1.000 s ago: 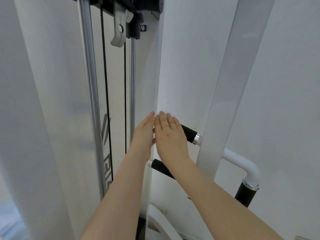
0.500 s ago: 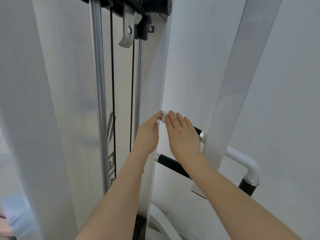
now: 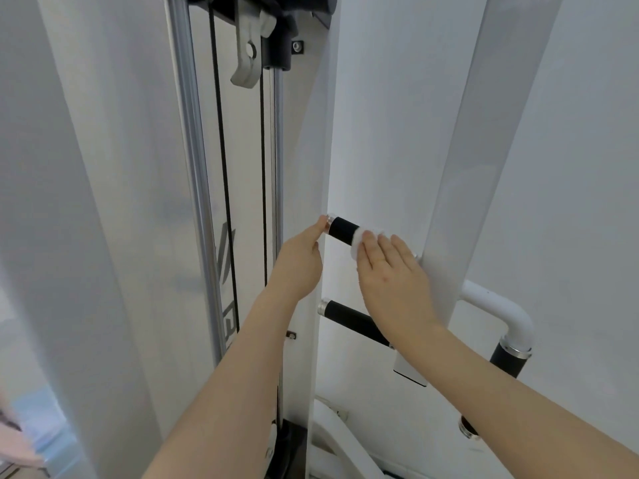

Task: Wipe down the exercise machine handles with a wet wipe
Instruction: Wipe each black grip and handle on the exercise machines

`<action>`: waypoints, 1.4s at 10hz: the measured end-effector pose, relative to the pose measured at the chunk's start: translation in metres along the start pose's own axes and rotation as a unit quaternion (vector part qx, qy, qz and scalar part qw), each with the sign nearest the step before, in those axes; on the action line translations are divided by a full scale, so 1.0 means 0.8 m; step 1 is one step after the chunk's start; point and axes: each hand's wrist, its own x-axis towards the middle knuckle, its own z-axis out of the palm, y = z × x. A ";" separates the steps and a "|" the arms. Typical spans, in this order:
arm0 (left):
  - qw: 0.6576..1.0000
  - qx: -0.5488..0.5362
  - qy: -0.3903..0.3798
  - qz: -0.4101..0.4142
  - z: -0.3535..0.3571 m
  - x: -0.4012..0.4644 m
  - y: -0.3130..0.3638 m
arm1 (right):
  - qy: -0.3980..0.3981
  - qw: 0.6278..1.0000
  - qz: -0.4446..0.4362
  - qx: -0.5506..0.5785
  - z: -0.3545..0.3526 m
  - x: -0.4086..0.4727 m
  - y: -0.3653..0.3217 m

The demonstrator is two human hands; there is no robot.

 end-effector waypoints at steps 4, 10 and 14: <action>0.972 0.193 0.107 0.083 0.005 0.007 -0.003 | 0.060 0.993 0.052 0.086 -0.001 0.022 -0.001; 0.989 0.001 0.139 0.040 0.008 -0.004 -0.009 | 0.069 0.986 0.121 0.088 -0.002 0.042 -0.023; 0.995 -0.055 0.085 0.001 -0.003 -0.006 -0.008 | -0.043 0.225 0.634 0.739 -0.010 0.011 -0.079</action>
